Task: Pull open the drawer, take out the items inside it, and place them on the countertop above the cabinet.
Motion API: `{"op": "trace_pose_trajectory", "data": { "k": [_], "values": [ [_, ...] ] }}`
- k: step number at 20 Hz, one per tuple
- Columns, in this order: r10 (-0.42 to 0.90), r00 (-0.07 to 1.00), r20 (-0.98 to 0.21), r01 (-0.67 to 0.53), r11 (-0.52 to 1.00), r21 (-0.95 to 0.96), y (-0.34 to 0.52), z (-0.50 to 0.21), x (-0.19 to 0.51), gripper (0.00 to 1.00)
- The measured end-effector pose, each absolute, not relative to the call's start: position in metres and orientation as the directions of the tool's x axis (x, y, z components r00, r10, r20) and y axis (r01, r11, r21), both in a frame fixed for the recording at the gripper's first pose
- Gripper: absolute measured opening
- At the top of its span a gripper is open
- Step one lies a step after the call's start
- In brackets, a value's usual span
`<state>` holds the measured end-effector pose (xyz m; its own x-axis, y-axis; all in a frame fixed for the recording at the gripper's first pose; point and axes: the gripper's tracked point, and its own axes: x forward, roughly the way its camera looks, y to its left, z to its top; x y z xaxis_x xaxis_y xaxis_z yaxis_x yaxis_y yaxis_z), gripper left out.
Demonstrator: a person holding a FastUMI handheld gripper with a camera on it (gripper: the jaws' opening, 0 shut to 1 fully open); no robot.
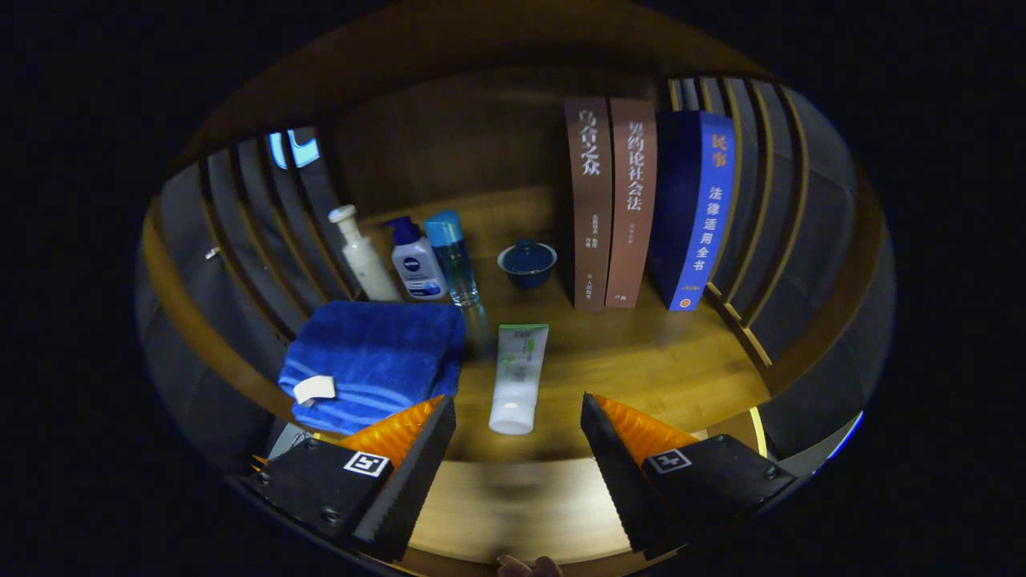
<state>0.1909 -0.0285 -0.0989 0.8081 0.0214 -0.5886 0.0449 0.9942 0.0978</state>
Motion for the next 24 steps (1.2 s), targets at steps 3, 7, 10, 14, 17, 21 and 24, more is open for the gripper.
{"op": "trace_pose_trajectory", "data": {
  "k": [3, 7, 10, 14, 17, 21, 24],
  "values": [
    [0.079, 0.888, -0.452, -0.011, 0.988, 0.152, -0.009, -0.059, 0.144, 1.0],
    [0.09, 0.949, -0.302, -0.045, 0.987, 0.154, -0.005, -0.05, 0.061, 1.0],
    [0.056, 0.971, -0.231, -0.014, 0.983, 0.181, -0.014, -0.07, 0.004, 1.0],
    [0.036, 0.989, -0.142, -0.011, 0.985, 0.174, -0.014, -0.101, -0.05, 0.99],
    [0.017, 0.992, -0.127, 0.0, 0.992, 0.127, -0.011, -0.146, -0.075, 0.99],
    [0.029, 0.975, -0.22, -0.009, 0.996, 0.088, -0.002, -0.21, -0.085, 0.99],
    [0.001, 0.978, -0.207, 0.023, 0.994, 0.111, -0.01, -0.219, -0.073, 1.0]
  ]
}}
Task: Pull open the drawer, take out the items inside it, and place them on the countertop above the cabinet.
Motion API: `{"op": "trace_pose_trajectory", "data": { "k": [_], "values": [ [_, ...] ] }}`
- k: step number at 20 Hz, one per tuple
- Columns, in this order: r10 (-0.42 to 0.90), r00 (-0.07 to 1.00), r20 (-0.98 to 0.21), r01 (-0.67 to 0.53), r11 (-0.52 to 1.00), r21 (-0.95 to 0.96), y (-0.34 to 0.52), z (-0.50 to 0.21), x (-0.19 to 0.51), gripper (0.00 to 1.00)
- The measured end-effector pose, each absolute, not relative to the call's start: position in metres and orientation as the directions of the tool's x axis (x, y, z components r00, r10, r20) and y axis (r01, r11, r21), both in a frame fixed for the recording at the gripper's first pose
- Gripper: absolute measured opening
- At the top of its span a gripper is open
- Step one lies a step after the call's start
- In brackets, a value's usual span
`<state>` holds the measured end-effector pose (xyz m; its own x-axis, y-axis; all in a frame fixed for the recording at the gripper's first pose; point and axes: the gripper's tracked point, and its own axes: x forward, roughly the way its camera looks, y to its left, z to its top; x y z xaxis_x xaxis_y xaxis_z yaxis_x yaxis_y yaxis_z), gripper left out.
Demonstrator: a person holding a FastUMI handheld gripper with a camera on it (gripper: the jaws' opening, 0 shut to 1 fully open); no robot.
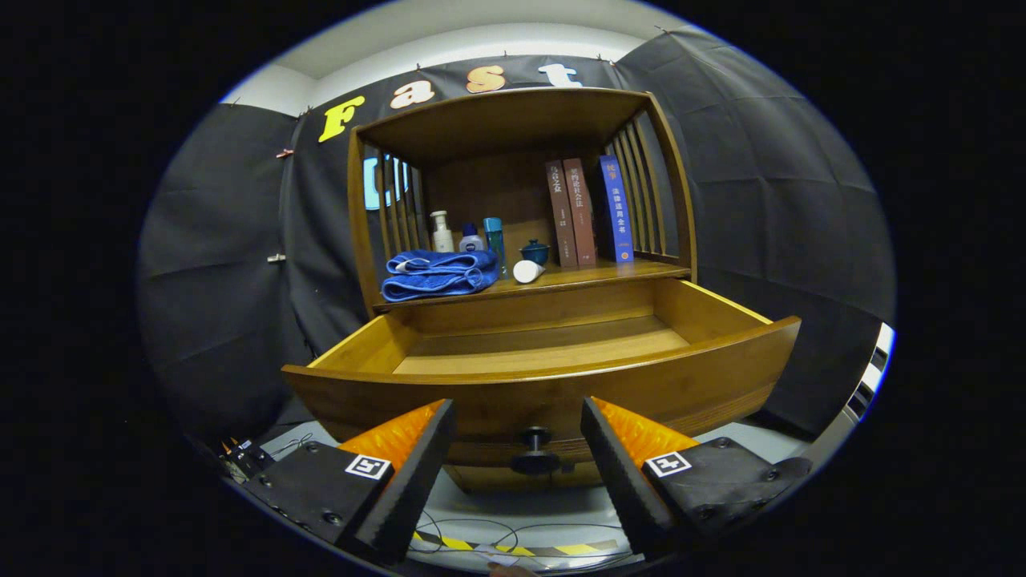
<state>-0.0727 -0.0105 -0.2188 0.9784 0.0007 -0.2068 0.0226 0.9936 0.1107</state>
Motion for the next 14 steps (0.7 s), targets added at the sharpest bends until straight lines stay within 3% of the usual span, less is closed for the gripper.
{"op": "trace_pose_trajectory", "data": {
  "k": [5, 14],
  "values": [
    [-0.031, 0.959, -0.283, 0.062, 0.993, 0.1, -0.023, -0.241, -0.054, 1.0],
    [-0.035, 0.972, -0.231, 0.048, 0.997, 0.055, -0.023, -0.233, -0.019, 0.99]
  ]
}}
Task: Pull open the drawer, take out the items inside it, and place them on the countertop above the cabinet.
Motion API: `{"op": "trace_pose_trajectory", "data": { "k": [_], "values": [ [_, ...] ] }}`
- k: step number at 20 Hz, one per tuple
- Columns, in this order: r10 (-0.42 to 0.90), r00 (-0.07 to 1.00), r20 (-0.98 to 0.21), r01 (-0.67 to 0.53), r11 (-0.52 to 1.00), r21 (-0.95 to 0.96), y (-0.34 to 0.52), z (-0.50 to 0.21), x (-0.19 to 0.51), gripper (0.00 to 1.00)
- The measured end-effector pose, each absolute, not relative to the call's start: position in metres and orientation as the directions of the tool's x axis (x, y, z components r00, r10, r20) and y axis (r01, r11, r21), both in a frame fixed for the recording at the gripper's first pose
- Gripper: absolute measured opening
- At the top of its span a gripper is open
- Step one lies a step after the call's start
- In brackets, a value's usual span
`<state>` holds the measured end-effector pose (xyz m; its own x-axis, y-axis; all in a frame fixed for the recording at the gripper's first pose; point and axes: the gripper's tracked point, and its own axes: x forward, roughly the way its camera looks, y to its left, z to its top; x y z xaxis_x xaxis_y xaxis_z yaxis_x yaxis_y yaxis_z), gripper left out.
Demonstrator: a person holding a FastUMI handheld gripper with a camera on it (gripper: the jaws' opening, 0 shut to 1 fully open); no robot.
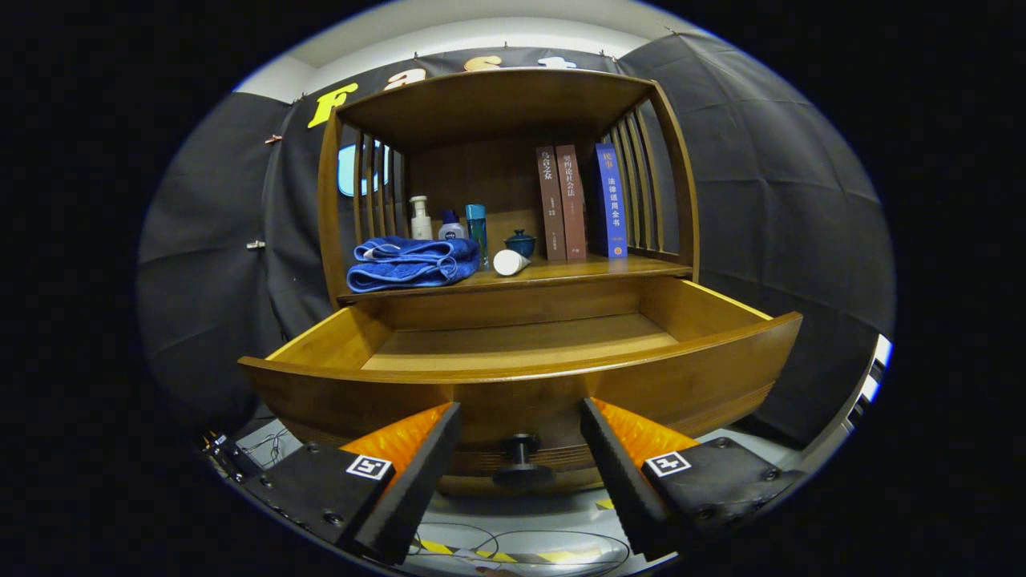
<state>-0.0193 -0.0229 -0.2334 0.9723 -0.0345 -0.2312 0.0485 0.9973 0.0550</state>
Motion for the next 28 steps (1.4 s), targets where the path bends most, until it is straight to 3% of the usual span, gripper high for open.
{"op": "trace_pose_trajectory", "data": {
  "k": [15, 28],
  "values": [
    [-0.041, 0.975, -0.217, 0.051, 0.998, 0.039, -0.027, -0.231, 0.134, 1.0],
    [-0.048, 0.975, -0.217, 0.056, 0.998, 0.034, -0.025, -0.236, 0.158, 1.0]
  ]
}}
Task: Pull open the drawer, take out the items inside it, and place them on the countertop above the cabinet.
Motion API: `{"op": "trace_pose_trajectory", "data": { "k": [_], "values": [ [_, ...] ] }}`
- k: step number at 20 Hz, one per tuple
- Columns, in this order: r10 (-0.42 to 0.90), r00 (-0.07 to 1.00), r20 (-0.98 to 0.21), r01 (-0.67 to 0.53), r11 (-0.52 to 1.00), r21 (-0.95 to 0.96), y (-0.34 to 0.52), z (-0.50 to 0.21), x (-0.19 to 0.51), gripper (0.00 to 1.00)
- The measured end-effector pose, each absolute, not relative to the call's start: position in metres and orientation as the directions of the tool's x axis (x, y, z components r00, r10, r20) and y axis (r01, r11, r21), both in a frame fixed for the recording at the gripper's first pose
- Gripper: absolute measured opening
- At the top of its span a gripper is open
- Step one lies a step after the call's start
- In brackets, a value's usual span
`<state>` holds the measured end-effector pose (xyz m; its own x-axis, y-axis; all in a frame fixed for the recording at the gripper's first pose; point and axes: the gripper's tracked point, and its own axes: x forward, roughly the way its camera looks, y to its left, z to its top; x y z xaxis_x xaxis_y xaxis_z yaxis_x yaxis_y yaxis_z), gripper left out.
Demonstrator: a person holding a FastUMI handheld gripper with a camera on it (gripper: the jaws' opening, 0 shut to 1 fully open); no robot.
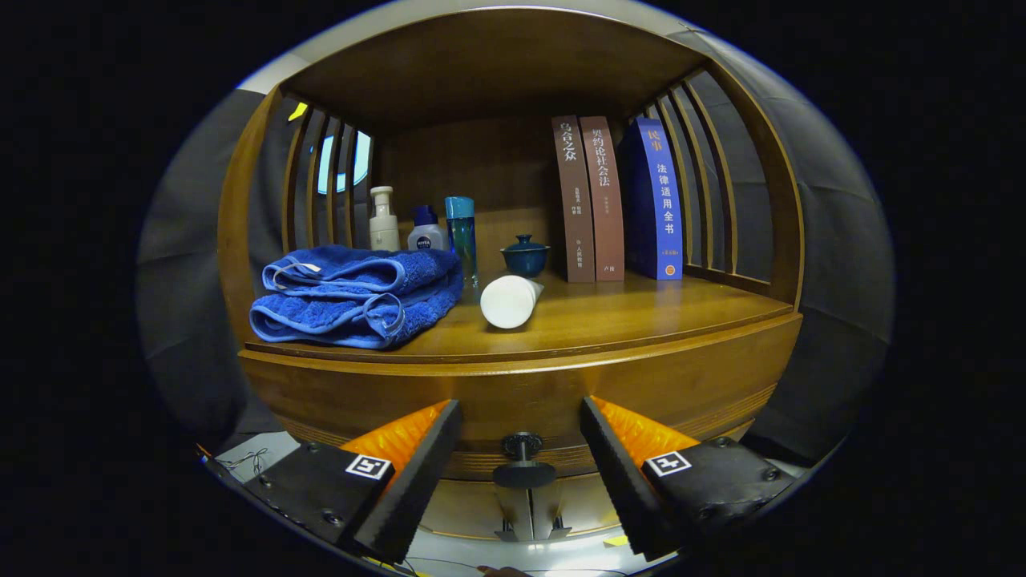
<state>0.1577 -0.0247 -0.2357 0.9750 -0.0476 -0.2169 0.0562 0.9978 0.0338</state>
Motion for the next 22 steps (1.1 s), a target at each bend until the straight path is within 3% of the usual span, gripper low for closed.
{"op": "trace_pose_trajectory", "data": {
  "k": [13, 22],
  "values": [
    [-0.001, 0.985, -0.174, 0.005, 1.0, 0.022, -0.01, -0.2, 0.127, 0.99],
    [0.037, 0.998, -0.044, -0.038, 0.999, -0.02, 0.011, -0.101, 0.069, 0.99]
  ]
}}
